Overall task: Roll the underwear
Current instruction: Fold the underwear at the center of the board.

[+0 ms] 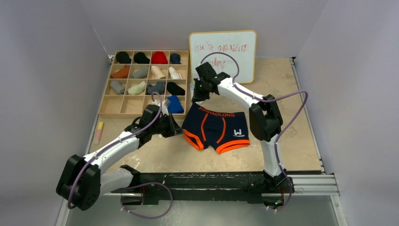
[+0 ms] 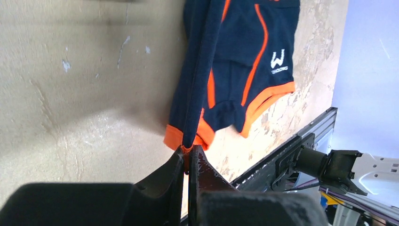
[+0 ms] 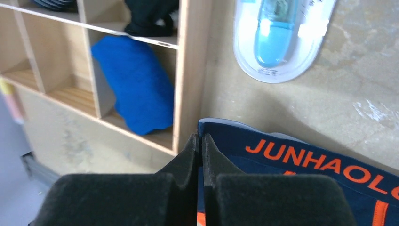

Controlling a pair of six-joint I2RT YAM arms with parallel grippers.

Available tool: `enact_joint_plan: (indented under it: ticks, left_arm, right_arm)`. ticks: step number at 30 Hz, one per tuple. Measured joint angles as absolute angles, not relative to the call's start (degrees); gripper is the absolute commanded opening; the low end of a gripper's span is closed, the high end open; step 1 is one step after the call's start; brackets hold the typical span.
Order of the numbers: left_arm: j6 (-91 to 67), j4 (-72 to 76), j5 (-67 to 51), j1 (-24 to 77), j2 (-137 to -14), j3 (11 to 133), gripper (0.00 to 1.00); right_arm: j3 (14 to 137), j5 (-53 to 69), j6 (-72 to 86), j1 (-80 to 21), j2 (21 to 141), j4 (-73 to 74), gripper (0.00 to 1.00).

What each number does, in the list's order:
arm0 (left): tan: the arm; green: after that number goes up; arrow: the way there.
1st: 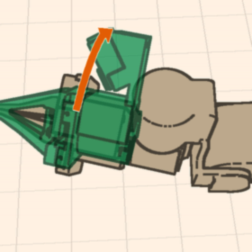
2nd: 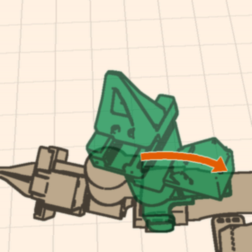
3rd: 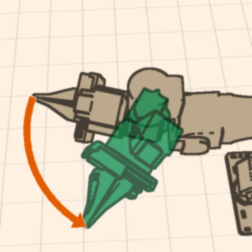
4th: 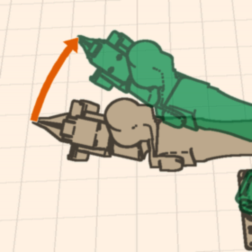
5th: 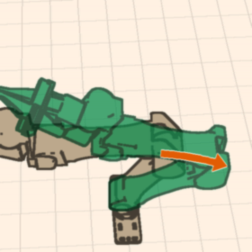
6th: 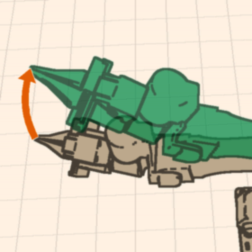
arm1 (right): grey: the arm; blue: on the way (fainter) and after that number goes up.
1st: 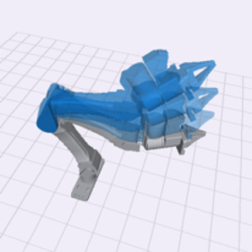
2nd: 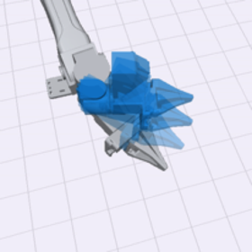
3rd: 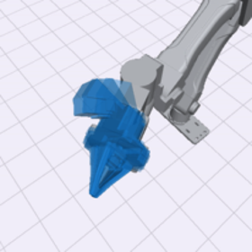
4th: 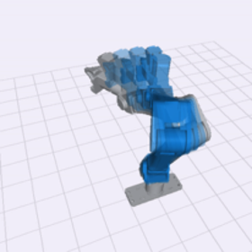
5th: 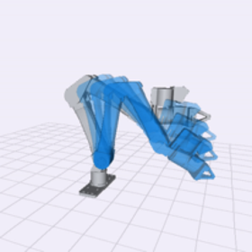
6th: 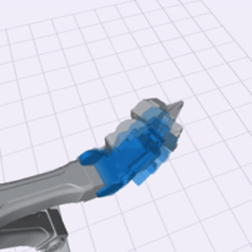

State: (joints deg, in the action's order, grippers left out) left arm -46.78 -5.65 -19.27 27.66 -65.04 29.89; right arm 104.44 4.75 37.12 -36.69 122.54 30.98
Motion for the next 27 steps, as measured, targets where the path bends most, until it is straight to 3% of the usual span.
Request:
enact_joint_plan:
  ticks: [13, 27]
  left_arm:
    - [-42.46, -11.81, -29.06, 27.64, -70.26, 42.44, 0.00]
    - [-45.01, -7.88, -29.61, 43.22, -88.90, 59.11, 0.00]
  right_arm:
    - [89.17, 19.09, 37.98, -28.58, 114.32, 16.80, 0.00]
    - [70.35, 30.20, 31.86, -13.78, 100.60, 9.02, 0.00]
